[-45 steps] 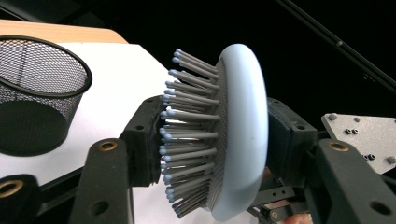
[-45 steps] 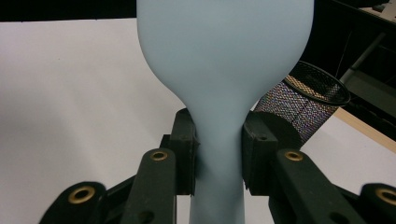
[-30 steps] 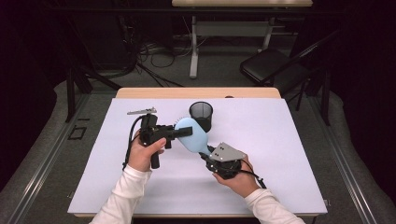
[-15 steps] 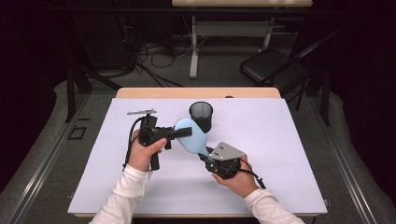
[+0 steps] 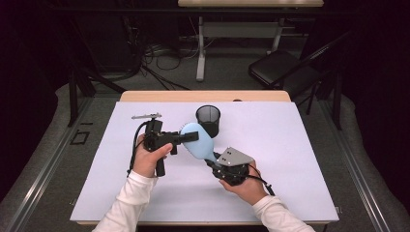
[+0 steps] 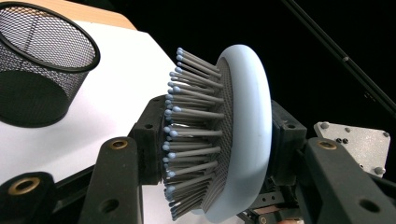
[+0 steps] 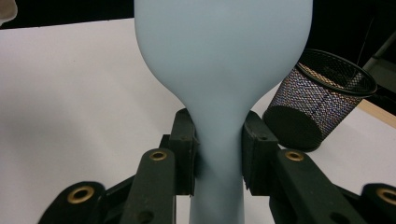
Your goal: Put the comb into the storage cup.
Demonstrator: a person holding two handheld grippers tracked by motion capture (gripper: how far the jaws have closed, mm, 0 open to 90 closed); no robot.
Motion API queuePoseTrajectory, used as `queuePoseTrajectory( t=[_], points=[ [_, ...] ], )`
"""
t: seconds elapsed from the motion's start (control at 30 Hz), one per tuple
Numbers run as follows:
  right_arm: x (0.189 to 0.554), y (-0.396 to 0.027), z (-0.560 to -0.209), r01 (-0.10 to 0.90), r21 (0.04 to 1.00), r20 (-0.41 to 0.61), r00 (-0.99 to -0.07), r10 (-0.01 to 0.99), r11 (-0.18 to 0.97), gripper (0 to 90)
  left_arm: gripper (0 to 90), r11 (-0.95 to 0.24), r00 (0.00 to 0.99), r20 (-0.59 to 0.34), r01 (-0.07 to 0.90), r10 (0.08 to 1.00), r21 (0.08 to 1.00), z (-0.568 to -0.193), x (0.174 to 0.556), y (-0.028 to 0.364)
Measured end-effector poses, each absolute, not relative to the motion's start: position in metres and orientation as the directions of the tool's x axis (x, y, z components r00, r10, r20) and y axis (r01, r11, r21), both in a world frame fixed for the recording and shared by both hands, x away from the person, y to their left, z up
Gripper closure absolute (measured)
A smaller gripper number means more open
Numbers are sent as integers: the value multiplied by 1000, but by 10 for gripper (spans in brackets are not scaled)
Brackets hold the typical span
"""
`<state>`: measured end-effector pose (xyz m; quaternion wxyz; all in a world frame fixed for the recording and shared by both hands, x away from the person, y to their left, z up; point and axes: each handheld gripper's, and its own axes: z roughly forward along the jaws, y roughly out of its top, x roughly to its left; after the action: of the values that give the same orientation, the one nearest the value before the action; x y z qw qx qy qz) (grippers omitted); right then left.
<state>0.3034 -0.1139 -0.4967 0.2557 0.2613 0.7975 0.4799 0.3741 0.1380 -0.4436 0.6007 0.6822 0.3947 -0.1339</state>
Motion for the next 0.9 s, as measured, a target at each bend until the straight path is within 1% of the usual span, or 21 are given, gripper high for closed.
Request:
queuePoseTrajectory(
  t=[0.67, 0.9],
  points=[
    [304, -113, -497, 177, 899, -151, -734, 662, 401, 687, 514, 40, 639, -673, 713, 373, 700, -445, 376, 139],
    [304, -113, -496, 181, 900, -144, -736, 662, 397, 663, 516, 40, 629, -676, 720, 383, 693, -446, 377, 140]
  ],
)
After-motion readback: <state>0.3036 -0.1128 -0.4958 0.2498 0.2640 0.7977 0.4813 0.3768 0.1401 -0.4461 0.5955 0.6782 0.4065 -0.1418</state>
